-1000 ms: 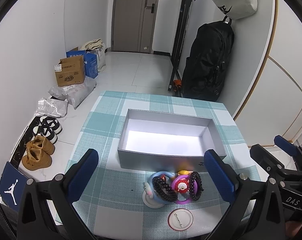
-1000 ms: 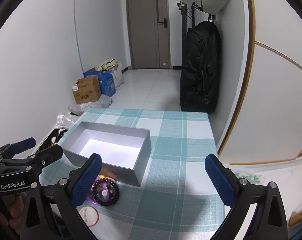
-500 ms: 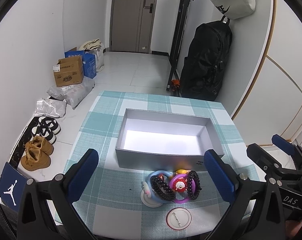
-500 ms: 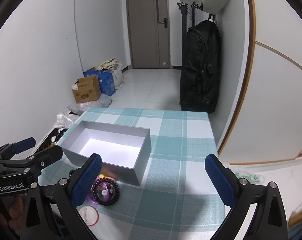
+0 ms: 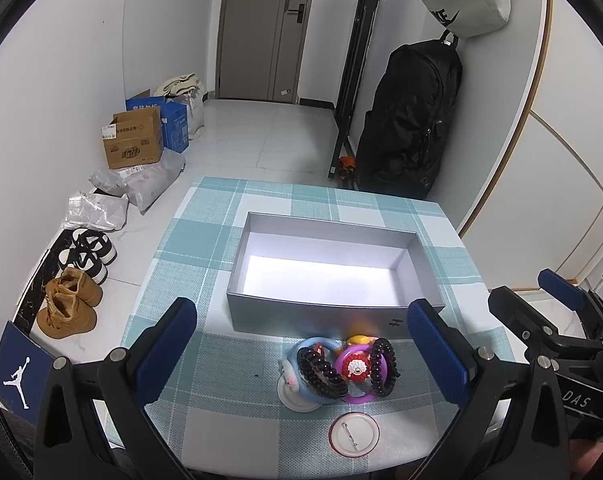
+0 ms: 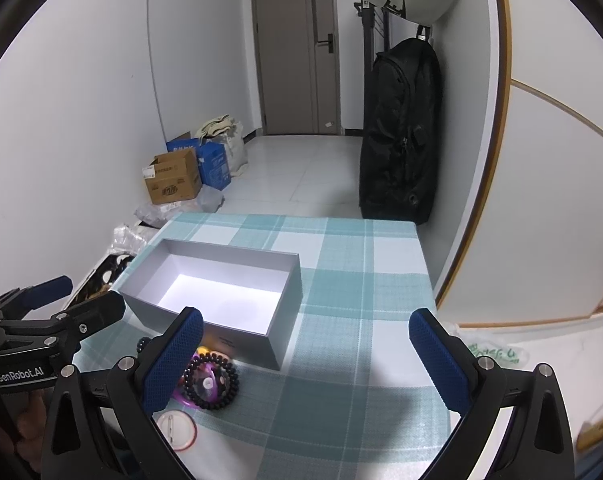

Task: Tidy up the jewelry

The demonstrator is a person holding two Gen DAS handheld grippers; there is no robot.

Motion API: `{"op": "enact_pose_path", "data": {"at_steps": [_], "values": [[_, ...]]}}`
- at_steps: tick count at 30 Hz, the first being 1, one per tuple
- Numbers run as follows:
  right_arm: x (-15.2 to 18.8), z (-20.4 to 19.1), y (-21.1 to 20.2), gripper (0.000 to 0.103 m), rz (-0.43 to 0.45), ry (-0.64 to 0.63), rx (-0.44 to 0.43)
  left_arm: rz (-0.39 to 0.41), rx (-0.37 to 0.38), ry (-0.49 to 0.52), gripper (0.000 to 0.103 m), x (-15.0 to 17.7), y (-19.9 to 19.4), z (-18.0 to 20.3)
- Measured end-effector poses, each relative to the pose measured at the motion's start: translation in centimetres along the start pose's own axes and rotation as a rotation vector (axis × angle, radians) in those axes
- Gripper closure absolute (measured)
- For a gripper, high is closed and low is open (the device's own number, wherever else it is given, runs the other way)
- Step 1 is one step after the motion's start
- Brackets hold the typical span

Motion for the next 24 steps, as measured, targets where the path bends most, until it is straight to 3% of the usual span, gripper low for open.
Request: {"op": "enact_pose_path", "data": {"at_steps": [16, 24], "values": [[0.5, -0.4, 1.0, 0.000, -0.044, 0.015, -0.045, -0.036, 0.060, -0.015, 0.001, 0.0, 0.3, -0.1], [1.7, -1.0, 2.8, 0.000, -0.133, 0.098, -0.238, -0.108, 0.110, -0.107, 0.001, -0.4, 1.0, -2.3]]}}
Point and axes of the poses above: each gripper's, at about its wrist camera, not at the fingertips, and y roughly the way its jaws point, z to its right, x to its underside, the point moved 5 cm from there along y, roughly the way its jaws point, and after that the axes turned 12 degrees about -y, right-handed, at the moved point
